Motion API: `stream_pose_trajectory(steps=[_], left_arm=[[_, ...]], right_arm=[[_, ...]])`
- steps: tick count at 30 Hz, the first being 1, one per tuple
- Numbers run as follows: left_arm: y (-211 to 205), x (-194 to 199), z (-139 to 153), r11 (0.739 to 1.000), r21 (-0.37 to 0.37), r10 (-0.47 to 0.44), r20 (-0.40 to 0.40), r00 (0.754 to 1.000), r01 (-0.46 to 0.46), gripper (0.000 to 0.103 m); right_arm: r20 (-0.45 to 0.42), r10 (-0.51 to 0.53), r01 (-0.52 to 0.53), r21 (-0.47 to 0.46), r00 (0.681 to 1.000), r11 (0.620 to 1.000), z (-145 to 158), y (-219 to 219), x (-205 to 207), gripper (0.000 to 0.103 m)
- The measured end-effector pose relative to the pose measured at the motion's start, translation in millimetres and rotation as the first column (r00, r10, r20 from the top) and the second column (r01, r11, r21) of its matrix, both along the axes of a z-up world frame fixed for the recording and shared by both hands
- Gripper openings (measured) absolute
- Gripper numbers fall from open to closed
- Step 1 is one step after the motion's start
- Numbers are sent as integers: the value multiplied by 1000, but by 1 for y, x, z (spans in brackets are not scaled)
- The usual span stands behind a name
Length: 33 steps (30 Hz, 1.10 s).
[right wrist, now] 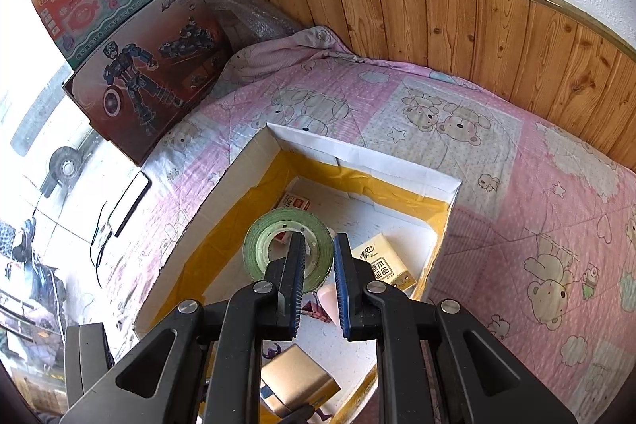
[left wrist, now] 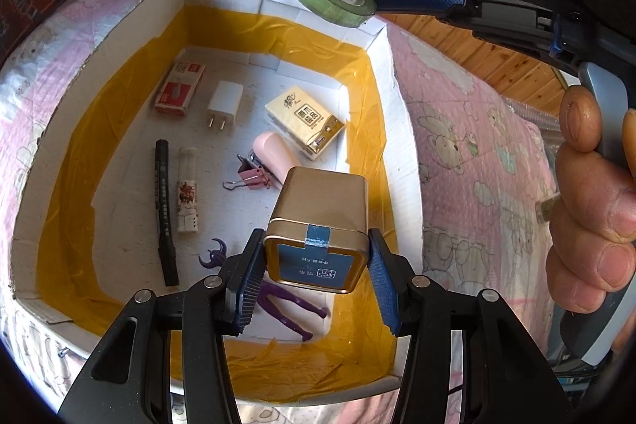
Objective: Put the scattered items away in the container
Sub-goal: 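Carry the gold tin and green tape roll over the white box with both tools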
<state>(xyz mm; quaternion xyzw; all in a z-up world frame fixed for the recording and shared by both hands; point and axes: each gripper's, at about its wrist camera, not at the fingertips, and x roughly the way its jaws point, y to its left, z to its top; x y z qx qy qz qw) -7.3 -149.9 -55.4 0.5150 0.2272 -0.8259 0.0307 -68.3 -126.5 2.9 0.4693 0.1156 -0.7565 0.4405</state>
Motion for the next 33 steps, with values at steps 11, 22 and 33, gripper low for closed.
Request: stream_pose_trajectory(steps=[11, 22, 33], left_arm=[[-11, 0, -13, 996, 89, 21, 44, 999, -25, 51], [-6, -13, -15, 996, 88, 16, 83, 996, -23, 51], [-9, -22, -21, 999, 27, 27, 128, 991, -31, 51]], right_arm=[[8, 24, -24, 46, 1000, 999, -11, -32, -13, 16], [-23, 57, -53, 135, 998, 989, -33, -59, -26, 16], [-20, 83, -78, 200, 996, 977, -55, -76, -40, 15]])
